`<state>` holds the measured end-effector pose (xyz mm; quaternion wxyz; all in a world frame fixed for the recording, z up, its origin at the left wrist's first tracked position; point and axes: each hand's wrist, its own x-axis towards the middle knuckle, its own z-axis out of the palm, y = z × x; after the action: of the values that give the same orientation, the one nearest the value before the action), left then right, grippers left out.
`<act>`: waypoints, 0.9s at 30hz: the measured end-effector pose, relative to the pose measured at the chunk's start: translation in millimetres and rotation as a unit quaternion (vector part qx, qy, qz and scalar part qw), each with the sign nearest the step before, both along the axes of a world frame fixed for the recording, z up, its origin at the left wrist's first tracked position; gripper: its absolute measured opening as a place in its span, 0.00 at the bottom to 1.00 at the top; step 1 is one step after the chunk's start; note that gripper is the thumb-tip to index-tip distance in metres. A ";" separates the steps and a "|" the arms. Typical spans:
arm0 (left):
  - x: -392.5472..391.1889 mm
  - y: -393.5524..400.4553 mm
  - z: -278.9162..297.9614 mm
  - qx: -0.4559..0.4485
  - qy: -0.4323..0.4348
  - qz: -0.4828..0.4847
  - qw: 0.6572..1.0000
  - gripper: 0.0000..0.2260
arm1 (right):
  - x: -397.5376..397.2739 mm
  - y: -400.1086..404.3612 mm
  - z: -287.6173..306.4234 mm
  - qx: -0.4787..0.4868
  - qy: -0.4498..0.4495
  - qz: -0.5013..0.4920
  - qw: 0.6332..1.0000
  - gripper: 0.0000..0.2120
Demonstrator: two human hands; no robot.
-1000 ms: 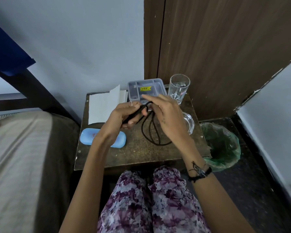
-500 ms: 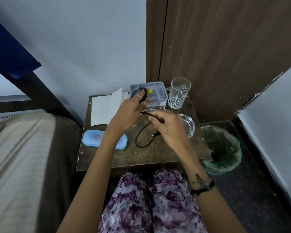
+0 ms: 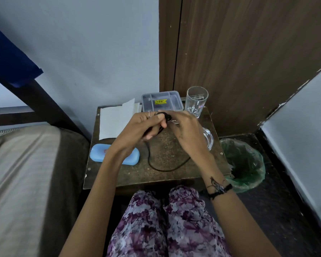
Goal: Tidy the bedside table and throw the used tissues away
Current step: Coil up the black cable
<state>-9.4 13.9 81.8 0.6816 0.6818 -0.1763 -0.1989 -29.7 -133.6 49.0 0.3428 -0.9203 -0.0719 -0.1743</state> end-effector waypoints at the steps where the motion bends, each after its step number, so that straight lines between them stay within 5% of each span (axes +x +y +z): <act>1: -0.1 -1.3 -0.8 -0.033 0.016 0.016 0.999 0.18 | -0.1 3.6 -1.1 0.009 0.008 -0.001 1.000 0.15; 6: -0.8 -11.0 -3.6 -0.107 0.062 0.052 0.991 0.18 | 3.8 21.9 -13.2 0.046 0.054 -0.056 0.996 0.15; 12: 0.3 -12.8 -7.5 -0.126 0.067 0.086 0.986 0.18 | 1.1 29.5 -25.4 0.084 -0.014 -0.074 0.994 0.32; 17: 2.5 -12.6 -6.3 -0.148 0.081 0.152 0.974 0.16 | -1.2 26.1 -28.4 0.105 -0.077 -0.112 0.985 0.21; 23: 5.5 -25.4 -10.7 -0.238 0.119 0.190 0.945 0.14 | -1.5 24.1 -21.0 0.186 0.022 -0.063 0.980 0.25; 27: 10.4 -29.5 -15.3 -0.299 0.140 0.215 0.919 0.12 | -2.6 20.7 -10.5 0.418 0.146 0.006 0.897 0.20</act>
<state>1.1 -15.6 66.5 0.8975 0.4333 0.0202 -0.0791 -32.2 -112.9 38.5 0.7033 -0.7072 0.0528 -0.0494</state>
